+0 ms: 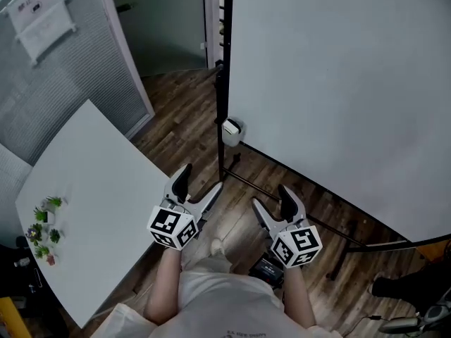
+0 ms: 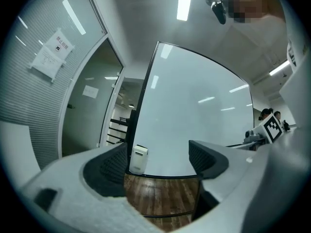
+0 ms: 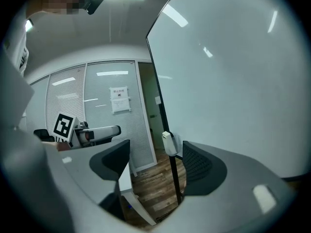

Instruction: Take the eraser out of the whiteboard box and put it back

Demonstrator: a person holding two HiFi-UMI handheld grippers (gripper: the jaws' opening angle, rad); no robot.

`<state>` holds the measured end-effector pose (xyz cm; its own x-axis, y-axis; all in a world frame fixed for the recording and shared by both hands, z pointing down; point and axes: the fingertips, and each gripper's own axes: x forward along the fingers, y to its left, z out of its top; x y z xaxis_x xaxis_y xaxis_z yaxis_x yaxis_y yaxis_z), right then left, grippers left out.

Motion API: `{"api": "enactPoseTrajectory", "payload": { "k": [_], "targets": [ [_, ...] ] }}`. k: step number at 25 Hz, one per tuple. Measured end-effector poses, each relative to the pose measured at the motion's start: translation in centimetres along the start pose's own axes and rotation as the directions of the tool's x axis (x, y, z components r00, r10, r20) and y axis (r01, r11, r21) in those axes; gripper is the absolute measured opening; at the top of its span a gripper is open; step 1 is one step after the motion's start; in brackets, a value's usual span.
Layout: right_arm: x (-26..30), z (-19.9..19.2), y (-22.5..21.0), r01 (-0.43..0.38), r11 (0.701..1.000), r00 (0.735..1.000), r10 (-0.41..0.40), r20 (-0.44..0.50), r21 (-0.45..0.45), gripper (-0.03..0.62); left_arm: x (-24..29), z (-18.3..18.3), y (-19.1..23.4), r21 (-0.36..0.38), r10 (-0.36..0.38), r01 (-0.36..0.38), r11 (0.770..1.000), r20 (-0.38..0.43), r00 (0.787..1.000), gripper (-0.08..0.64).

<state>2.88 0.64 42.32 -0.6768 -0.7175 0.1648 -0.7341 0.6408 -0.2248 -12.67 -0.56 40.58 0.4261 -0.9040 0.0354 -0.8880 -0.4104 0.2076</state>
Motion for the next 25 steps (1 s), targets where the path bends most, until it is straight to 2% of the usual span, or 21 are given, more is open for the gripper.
{"api": "enactPoseTrajectory", "payload": {
  "k": [6, 12, 16, 25],
  "targets": [
    [5.6, 1.1, -2.2, 0.041, 0.999, 0.999, -0.041, 0.0, -0.007, 0.347, 6.0, 0.1, 3.8, -0.008, -0.068, 0.067, 0.998, -0.024, 0.997, 0.387],
    [8.1, 1.5, -4.2, 0.095, 0.995, 0.995, -0.095, 0.0, -0.011, 0.347, 9.6, -0.3, 5.6, 0.003, -0.116, 0.117, 0.993, -0.044, 0.992, 0.38],
    [8.5, 1.7, -5.2, 0.119, 0.993, 0.993, -0.119, 0.0, -0.006, 0.347, 11.2, -0.9, 5.8, 0.013, -0.132, 0.134, 0.991, -0.064, 0.989, 0.373],
    [9.6, 2.5, -6.7, 0.111, 0.994, 0.993, -0.111, 0.023, 0.011, 0.346, 13.8, -0.4, 5.5, 0.043, -0.152, 0.155, 0.987, -0.073, 0.986, 0.37]
  ]
}}
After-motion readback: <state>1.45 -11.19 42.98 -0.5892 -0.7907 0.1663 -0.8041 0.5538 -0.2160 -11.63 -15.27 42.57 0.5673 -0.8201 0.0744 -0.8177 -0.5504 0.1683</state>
